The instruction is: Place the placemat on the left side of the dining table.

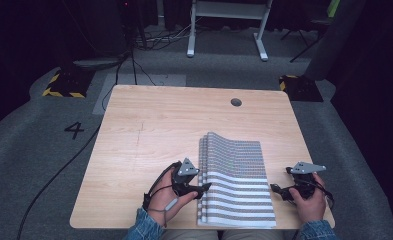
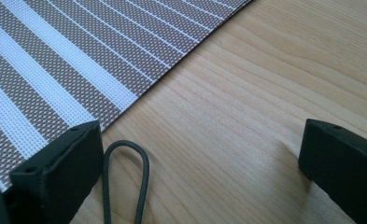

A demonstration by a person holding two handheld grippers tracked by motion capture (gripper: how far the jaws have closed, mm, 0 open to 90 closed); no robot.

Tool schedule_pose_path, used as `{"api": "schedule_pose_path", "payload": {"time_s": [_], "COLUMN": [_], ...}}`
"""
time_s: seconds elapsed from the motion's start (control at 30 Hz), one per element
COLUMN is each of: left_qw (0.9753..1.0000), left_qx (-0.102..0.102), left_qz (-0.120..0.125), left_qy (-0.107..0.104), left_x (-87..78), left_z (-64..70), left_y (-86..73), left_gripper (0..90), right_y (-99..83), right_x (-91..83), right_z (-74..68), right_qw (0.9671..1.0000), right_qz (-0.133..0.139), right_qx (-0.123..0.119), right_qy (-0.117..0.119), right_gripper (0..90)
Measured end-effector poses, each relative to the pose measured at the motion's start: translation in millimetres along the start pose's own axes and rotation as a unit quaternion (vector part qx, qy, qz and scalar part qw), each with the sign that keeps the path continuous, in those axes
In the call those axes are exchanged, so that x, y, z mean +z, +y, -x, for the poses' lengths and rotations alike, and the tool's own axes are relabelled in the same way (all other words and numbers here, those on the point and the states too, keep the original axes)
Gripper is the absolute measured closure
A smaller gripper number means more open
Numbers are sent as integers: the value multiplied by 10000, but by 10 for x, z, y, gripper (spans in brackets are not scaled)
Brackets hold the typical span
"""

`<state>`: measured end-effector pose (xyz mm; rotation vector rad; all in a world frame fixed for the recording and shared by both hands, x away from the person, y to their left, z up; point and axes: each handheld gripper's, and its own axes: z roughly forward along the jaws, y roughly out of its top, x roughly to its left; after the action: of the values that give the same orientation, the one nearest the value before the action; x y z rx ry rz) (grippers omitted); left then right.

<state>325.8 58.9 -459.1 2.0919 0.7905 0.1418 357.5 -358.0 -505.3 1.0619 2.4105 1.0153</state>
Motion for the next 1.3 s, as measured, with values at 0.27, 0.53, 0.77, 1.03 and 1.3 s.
{"api": "schedule_pose_path", "payload": {"time_s": [0.27, 0.53, 0.77, 1.03, 1.3], "left_qw": [10000, 9997, 9993, 9994, 9989], "left_qx": [-72, -229, -318, -186, -236], "left_qz": [43, 16, -22, 83, -98], "left_qy": [19, -79, -177, -290, -385], "left_x": [103, 202, 255, 276, 394], "left_z": [-33, -61, -100, -52, -57], "left_y": [-21, -72, -99, -55, -25], "left_gripper": [351, 340, 320, 326, 274], "right_y": [0, 0, 0, 0, 0], "right_x": [0, 0, 0, 0, 0], "right_z": [0, 0, 0, 0, 0], "right_qw": [10000, 10000, 10000, 10000, 10000], "right_qz": [1, 0, 0, 0, -1], "right_qx": [0, 0, 0, 1, -1], "right_qy": [0, 1, 1, 0, -1], "right_gripper": [3, 3, 3, 3, 3]}}
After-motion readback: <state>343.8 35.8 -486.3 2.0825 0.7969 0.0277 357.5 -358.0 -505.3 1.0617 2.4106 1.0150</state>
